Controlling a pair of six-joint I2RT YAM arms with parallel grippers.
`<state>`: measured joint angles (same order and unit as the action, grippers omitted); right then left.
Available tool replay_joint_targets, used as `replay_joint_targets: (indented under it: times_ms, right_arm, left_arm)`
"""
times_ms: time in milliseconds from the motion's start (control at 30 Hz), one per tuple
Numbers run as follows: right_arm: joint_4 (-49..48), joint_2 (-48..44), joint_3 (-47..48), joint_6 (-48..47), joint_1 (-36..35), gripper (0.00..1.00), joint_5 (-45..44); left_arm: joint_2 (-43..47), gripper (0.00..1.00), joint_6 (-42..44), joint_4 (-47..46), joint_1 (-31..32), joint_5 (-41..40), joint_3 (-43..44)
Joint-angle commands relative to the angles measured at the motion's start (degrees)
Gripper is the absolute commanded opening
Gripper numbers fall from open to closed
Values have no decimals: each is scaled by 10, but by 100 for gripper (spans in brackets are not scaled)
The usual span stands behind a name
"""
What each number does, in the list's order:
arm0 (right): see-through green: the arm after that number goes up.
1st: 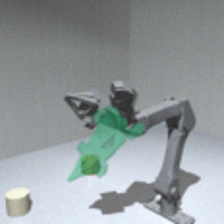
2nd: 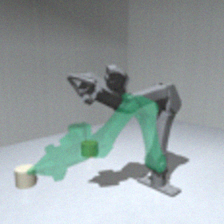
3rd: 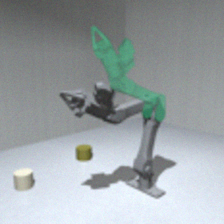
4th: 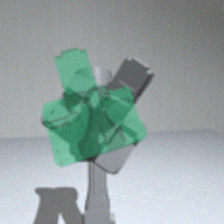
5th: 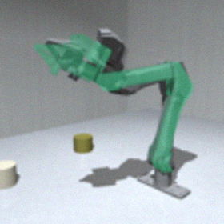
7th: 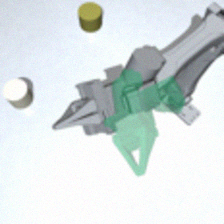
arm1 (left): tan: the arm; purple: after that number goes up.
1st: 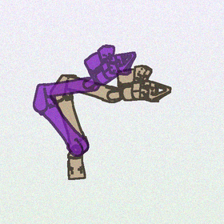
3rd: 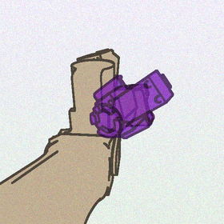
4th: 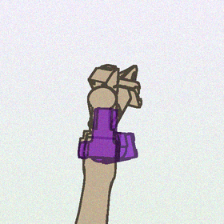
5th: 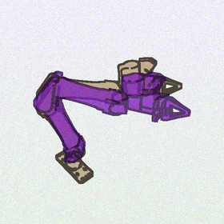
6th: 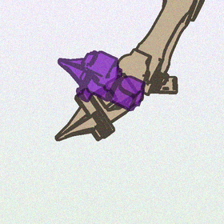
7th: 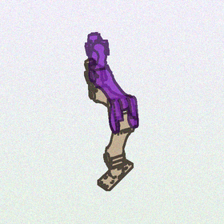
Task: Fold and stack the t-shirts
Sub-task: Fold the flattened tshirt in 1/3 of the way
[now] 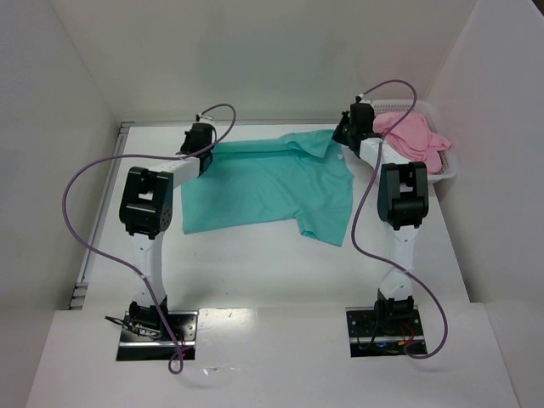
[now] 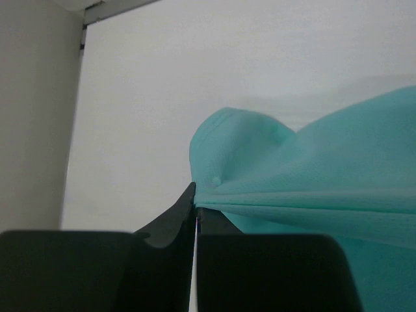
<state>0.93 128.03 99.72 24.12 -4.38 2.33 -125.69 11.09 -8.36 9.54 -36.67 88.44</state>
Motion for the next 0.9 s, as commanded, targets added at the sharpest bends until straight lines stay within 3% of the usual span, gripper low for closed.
replay_joint_targets:
  times_ms: [0,300,500,667,867]
  right_arm:
    - [-5,14,-5,-14,16,0,-15]
    - [18,26,6,-8,27,0,-28]
    - [48,40,35,-8,32,0,-28]
    - [68,51,48,-8,32,0,-22]
    - [75,44,43,-14,32,2,-17]
  left_arm:
    - [-11,0,-29,11,0,-9,-13]
    - [-17,0,-15,81,6,16,1]
    - [-27,0,26,143,6,-17,30]
    - [-27,0,60,154,6,-49,24]
    - [-27,0,54,154,6,-29,24]
